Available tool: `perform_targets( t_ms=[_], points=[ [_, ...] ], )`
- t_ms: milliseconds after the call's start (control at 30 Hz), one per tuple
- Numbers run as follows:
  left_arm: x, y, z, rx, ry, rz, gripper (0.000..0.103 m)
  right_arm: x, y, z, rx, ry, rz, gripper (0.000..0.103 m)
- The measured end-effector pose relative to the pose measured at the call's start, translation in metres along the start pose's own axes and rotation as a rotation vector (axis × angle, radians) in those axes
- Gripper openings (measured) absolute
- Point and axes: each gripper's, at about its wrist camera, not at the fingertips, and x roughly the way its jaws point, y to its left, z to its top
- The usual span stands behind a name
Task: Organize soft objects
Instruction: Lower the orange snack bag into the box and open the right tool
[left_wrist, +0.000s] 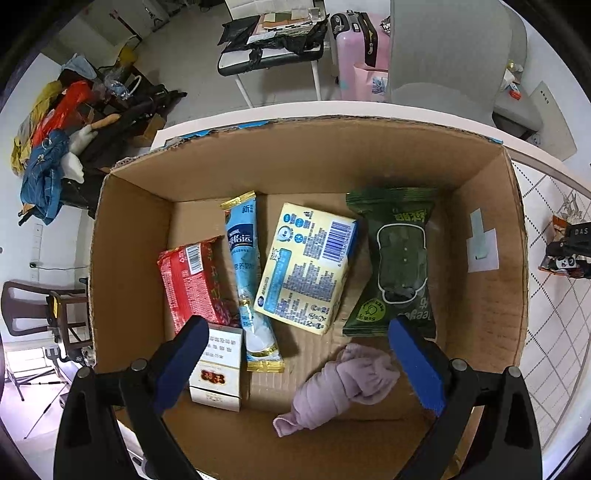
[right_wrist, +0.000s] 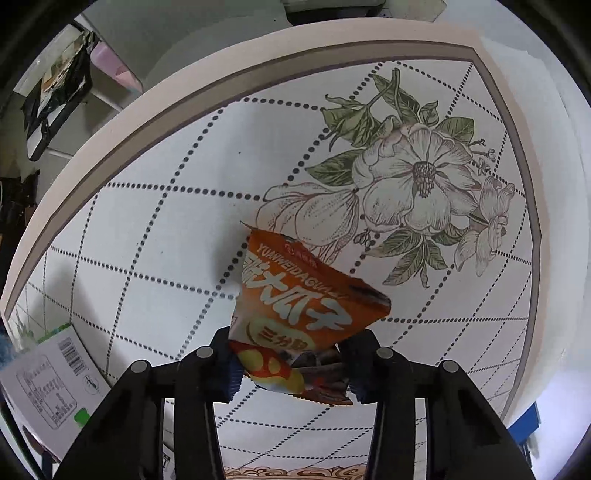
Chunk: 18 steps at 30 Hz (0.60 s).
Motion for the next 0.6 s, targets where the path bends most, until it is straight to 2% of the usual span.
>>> perform_targets(
  t_ms=[200, 333, 500, 600],
  points=[
    [-0.008, 0.009, -0.006, -0.008, -0.009, -0.016, 0.1, -0.044, 0.008, -0.035, -0.085, -0.077, 0.07, 0.045],
    [-0.021, 0.019, -0.015, -0.01, -0.023, -0.037, 0.1, -0.093, 0.022, -0.075, -0.157, -0.14, 0.166, 0.045],
    [-0.049, 0.048, -0.035, -0.024, -0.049, -0.069, 0.1, -0.155, 0.051, -0.145, -0.28, -0.203, 0.258, 0.045],
    [-0.064, 0.065, -0.047, -0.037, -0.058, -0.105, 0.1, -0.173, 0.075, -0.185, -0.34, -0.205, 0.304, 0.045]
  ],
)
